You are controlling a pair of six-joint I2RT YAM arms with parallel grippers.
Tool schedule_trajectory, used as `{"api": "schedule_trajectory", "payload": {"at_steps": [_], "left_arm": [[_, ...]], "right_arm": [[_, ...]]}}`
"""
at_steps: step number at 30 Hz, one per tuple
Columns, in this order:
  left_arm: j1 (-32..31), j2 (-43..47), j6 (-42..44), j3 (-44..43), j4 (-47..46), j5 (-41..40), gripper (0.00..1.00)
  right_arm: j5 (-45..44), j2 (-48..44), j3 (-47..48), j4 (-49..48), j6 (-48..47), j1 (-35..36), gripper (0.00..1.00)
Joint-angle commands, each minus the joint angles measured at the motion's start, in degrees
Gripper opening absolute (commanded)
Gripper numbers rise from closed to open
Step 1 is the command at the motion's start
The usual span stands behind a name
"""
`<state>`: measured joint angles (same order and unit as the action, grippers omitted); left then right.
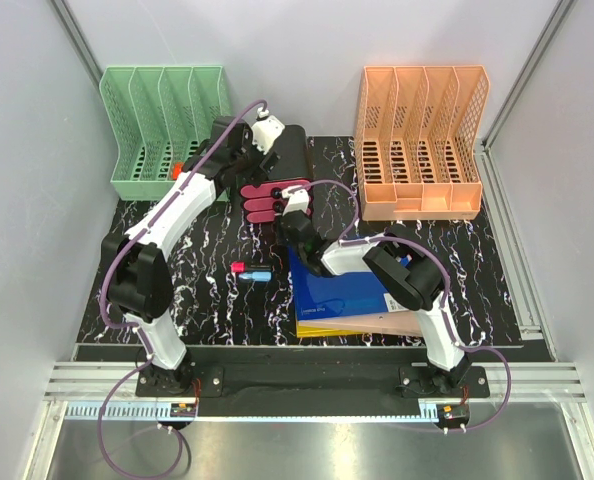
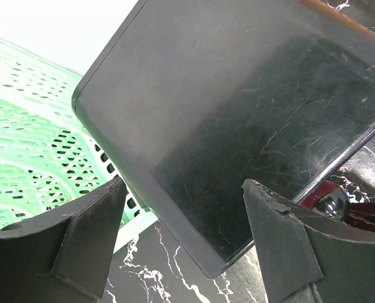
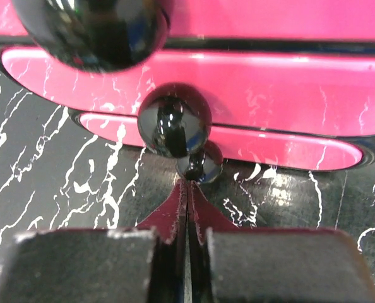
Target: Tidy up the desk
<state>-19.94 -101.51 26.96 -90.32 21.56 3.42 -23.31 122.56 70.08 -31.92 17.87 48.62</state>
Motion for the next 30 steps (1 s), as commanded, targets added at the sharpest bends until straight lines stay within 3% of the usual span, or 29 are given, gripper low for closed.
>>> {"api": "schedule_trajectory", "payload": {"at_steps": [1,8,12,22,30], "left_arm": [[0.1,-2.0,0.2,3.4,9.7,1.1,0.8],[0.1,-1.8,0.0,3.8,9.6,1.1,0.8],[0.1,-1.8,-0.2,3.4,9.4,1.0,0.8],[0.3,-2.6,-2.9,0.3,8.1,0.4,0.8],[1.0,-4.0,-3.3,-5.1,8.1,-2.7,0.8]], "right_arm": [[0.6,-2.0,-1.4,-3.7,1.3,0.0,0.0],[0.5,-3.5,-3.9,-5.2,1.9,0.1,0.0],[0.1,-3.0,-4.5,-8.7,0.8,0.1,0.2],[-0.9,1.9,1.7,-8.9,-1.5,0.1,0.45],[-1.5,3.4,3.1,-8.2,-2.1,0.1,0.46]]}}
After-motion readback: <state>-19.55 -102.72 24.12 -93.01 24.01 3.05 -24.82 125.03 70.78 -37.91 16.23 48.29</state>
